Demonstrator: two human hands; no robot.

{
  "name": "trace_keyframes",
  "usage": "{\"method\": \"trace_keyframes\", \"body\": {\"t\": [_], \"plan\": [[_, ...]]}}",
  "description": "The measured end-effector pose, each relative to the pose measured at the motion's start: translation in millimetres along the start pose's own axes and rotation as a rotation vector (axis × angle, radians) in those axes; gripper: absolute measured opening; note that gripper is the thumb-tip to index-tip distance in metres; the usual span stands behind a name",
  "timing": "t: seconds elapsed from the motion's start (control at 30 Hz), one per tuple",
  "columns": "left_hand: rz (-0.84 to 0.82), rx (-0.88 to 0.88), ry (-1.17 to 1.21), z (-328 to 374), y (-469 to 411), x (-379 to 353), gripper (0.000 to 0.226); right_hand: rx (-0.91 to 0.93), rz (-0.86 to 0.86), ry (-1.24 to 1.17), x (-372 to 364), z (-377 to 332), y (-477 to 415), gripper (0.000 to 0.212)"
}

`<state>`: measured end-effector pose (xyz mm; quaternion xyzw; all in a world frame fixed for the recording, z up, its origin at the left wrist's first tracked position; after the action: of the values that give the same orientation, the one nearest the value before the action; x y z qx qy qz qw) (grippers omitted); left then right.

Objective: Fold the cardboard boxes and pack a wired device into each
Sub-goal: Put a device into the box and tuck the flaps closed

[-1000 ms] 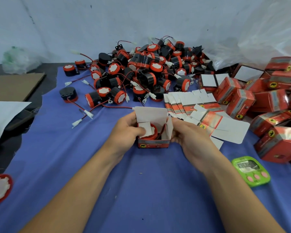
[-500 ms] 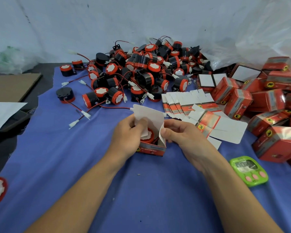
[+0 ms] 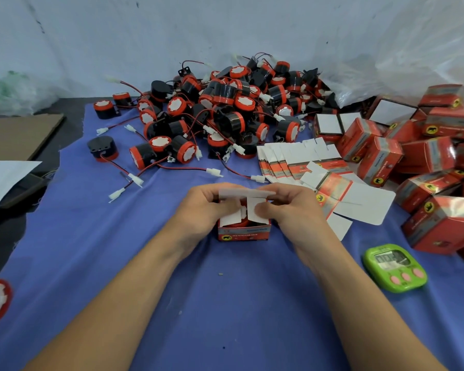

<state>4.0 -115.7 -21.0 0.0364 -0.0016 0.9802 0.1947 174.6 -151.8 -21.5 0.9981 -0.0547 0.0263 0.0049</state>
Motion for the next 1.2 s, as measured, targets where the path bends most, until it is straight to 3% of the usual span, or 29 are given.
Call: {"method": "trace_keyframes", "body": {"t": [0.13, 0.23, 0.3, 0.37, 0.43, 0.57, 0.63, 0.8, 0.9, 1.03, 1.13, 1.2], "plan": [[0.088, -0.059, -0.132, 3, 1, 7, 0.016, -0.046, -0.066, -0.008, 0, -1, -3, 0.040], [0.164, -0.155, -0.297, 3, 3, 7, 0.026, -0.075, -0.147, -0.015, 3, -1, -7, 0.039], [0.237, -0.299, -0.461, 12, 9, 6, 0.026, -0.055, -0.147, 0.008, 4, 0, -7, 0.038], [0.304, -0.556, -0.697, 28, 19, 2, 0.016, -0.024, -0.132, 0.010, 2, 1, -6, 0.036], [0.259, -0.662, -0.749, 30, 22, 0, 0.018, 0.007, -0.089, 0.008, 0, 0, -6, 0.033], [0.069, -0.238, -0.571, 17, 15, 15, 0.036, 0.147, 0.223, 0.205, 7, -3, 1, 0.024], [-0.009, -0.163, -0.526, 14, 13, 19, 0.039, 0.152, 0.256, 0.303, 6, -1, 7, 0.020], [-0.143, -0.076, -0.374, 12, 20, 15, 0.038, 0.006, 0.068, 0.065, 6, 2, 9, 0.018], [-0.075, -0.141, -0.506, 14, 24, 12, 0.050, -0.065, -0.049, -0.054, 6, 3, 12, 0.023], [-0.156, -0.129, -0.562, 10, 30, 12, 0.053, -0.128, -0.042, -0.191, 10, 1, 14, 0.023], [-0.201, -0.109, -0.531, 11, 31, 13, 0.055, -0.042, -0.111, 0.034, 11, -1, 21, 0.019], [-0.203, -0.127, -0.538, 13, 32, 12, 0.054, 0.019, -0.234, 0.188, 10, -4, 28, 0.034]]}}
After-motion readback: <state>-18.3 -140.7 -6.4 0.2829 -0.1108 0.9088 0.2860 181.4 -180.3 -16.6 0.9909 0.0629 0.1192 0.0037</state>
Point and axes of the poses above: each hand's wrist, its own y-axis away from the middle knuckle, its own x-axis out of the back of the hand, z = x × y, the point moved 4 cm from there along -y, towards the middle knuckle, and after that the axes turned 1 degree about -z, right-handed, at the moved point
